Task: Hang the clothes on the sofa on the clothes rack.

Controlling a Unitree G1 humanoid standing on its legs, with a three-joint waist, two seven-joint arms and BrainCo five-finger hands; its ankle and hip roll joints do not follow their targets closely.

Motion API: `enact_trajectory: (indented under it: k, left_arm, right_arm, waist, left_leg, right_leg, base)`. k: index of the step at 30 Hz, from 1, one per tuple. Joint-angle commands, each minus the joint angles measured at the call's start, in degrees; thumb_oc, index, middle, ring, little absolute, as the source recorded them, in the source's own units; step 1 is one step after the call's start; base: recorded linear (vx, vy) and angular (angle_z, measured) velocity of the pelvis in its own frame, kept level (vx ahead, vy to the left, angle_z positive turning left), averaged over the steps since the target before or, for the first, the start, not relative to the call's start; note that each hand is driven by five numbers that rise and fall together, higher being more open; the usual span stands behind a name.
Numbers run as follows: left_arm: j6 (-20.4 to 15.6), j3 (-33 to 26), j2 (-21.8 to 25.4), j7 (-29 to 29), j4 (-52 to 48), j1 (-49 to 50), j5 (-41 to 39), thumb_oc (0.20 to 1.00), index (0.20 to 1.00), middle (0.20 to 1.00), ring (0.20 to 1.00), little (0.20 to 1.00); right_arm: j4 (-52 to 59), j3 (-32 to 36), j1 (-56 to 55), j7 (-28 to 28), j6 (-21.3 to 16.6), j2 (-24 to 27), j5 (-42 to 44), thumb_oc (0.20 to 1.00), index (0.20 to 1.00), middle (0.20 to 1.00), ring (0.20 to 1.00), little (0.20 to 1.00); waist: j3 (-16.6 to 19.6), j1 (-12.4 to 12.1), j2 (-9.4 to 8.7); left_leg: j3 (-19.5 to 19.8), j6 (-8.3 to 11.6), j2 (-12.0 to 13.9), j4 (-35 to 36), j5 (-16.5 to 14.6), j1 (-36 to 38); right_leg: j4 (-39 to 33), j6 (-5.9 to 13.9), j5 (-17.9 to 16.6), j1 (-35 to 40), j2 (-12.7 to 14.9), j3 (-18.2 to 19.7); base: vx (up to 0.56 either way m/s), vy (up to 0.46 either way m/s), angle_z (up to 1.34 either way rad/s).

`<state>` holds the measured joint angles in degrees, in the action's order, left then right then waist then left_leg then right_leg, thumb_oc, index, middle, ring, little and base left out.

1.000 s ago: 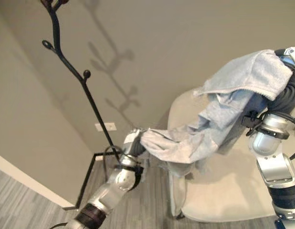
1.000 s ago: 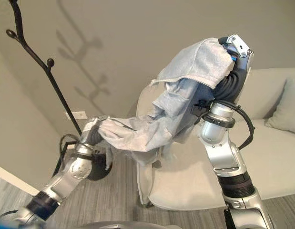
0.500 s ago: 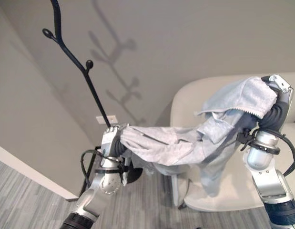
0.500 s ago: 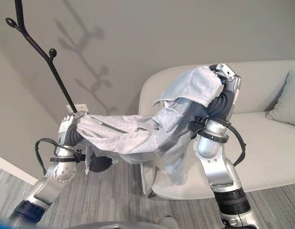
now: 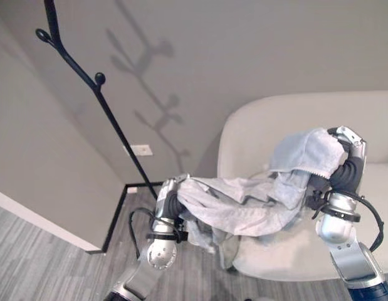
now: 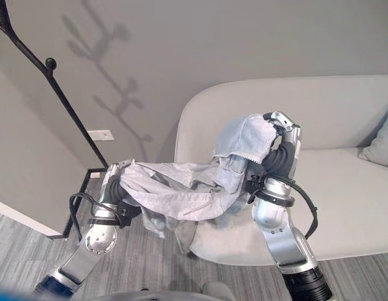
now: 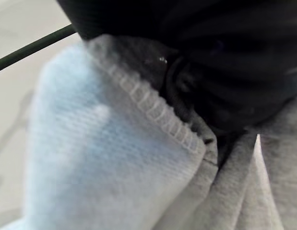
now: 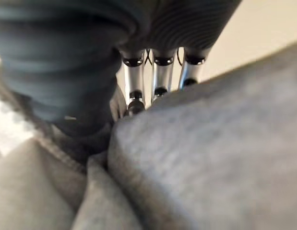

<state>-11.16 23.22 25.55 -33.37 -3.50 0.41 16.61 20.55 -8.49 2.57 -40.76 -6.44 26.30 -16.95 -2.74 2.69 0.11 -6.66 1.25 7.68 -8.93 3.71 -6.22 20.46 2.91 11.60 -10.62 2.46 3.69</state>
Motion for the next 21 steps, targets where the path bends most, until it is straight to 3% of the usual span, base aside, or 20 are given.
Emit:
enact_trajectory:
  k: [1, 7, 12, 14, 16, 18, 20, 21]
  left_arm:
    - [-3.91, -1.31, 1.36, -0.27, -1.95, -3.71, -1.04, 0.200, 0.200, 0.200, 0.200, 0.200]
    - [-3.29, 0.60, 0.42, 0.17, -1.37, -5.81, -2.33, 0.200, 0.200, 0.200, 0.200, 0.200]
    - [-3.53, 2.35, -1.20, -1.93, 0.23, -7.96, -3.07, 0.200, 0.200, 0.200, 0.200, 0.200]
    - [-3.85, 3.27, -1.77, -2.66, 0.76, -8.68, -3.50, 0.200, 0.200, 0.200, 0.200, 0.200]
    - [-4.19, 4.30, -1.77, -2.26, 0.90, -9.66, -3.20, 0.200, 0.200, 0.200, 0.200, 0.200]
    - [-4.03, 5.23, -1.94, -1.34, 1.47, -10.08, -2.54, 0.200, 0.200, 0.200, 0.200, 0.200]
    - [-4.32, 6.33, -0.87, -1.38, 2.13, -10.46, -1.88, 0.200, 0.200, 0.200, 0.200, 0.200]
    - [-4.18, 6.33, 0.13, -1.74, 2.34, -10.90, -0.87, 0.200, 0.200, 0.200, 0.200, 0.200]
  right_arm:
    - [2.51, 3.06, 2.69, -1.80, -1.71, 0.21, 0.66, 0.200, 0.200, 0.200, 0.200, 0.200]
    - [0.52, 5.56, 1.47, -4.70, -1.14, 0.75, 0.55, 0.200, 0.200, 0.200, 0.200, 0.200]
    - [-1.73, 4.95, 2.85, -6.32, -1.63, 0.70, 1.73, 0.200, 0.200, 0.200, 0.200, 0.200]
    - [-2.54, 4.40, 3.01, -6.18, -2.05, 0.56, 2.47, 0.200, 0.200, 0.200, 0.200, 0.200]
    - [-2.93, 4.28, 3.33, -4.88, -2.26, 0.50, 3.23, 0.200, 0.200, 0.200, 0.200, 0.200]
    - [-3.41, 4.40, 2.92, -4.20, -1.95, 0.51, 2.93, 0.200, 0.200, 0.200, 0.200, 0.200]
    - [-3.07, 4.80, 2.14, -3.07, -1.31, -0.61, 3.43, 0.200, 0.200, 0.200, 0.200, 0.200]
    - [-3.82, 4.52, 2.32, -2.64, -1.37, -1.06, 4.13, 0.200, 0.200, 0.200, 0.200, 0.200]
  waist:
    - [0.06, 0.91, -3.18]
    - [1.06, 1.04, -2.27]
    - [0.98, 0.11, -1.54]
    - [1.42, -0.39, -1.07]
    - [1.69, -0.44, -0.42]
    - [2.41, 0.04, -0.16]
    - [2.65, -0.06, -1.12]
    - [2.60, 0.14, -1.62]
  left_leg:
    - [-0.28, -0.04, -3.50, -4.41, -10.37, -1.40]
    - [2.72, 3.21, 3.75, 6.91, -1.58, -1.66]
    - [10.29, 6.44, 9.57, 13.19, 3.47, -3.81]
    - [15.34, 7.58, 10.56, 11.99, 3.45, -3.45]
    - [18.49, 7.78, 9.73, 8.19, 1.72, -4.15]
    - [17.35, 8.02, 9.16, 6.85, -0.32, -4.12]
    - [13.97, 7.44, 5.67, 2.28, -4.97, -4.20]
    - [13.29, 6.92, 4.51, 1.39, -6.00, -4.44]
  right_leg:
    - [-16.19, 1.30, -8.68, 7.39, -1.44, 0.08]
    - [-14.96, 2.61, -6.11, 7.11, 1.97, -0.34]
    - [-14.55, 4.06, -4.63, 8.12, 4.57, 4.41]
    - [-14.96, 4.99, -4.77, 8.63, 6.13, 7.30]
    - [-15.90, 5.69, -5.37, 9.53, 7.95, 8.66]
    - [-17.07, 6.45, -6.17, 10.51, 9.92, 9.10]
    - [-20.30, 8.47, -11.63, 10.78, 15.66, 8.32]
    - [-20.37, 8.59, -14.65, 10.14, 16.84, 8.40]
  base:
    - [0.04, 0.086, 0.25]
    - [0.10, 0.175, 0.25]
    - [0.13, 0.330, -0.05]
    - [0.17, 0.469, -0.64]
    - [0.17, 0.547, -0.73]
    - [0.15, 0.539, -0.58]
    - [0.08, 0.625, 0.14]
    - [0.01, 0.455, 0.07]
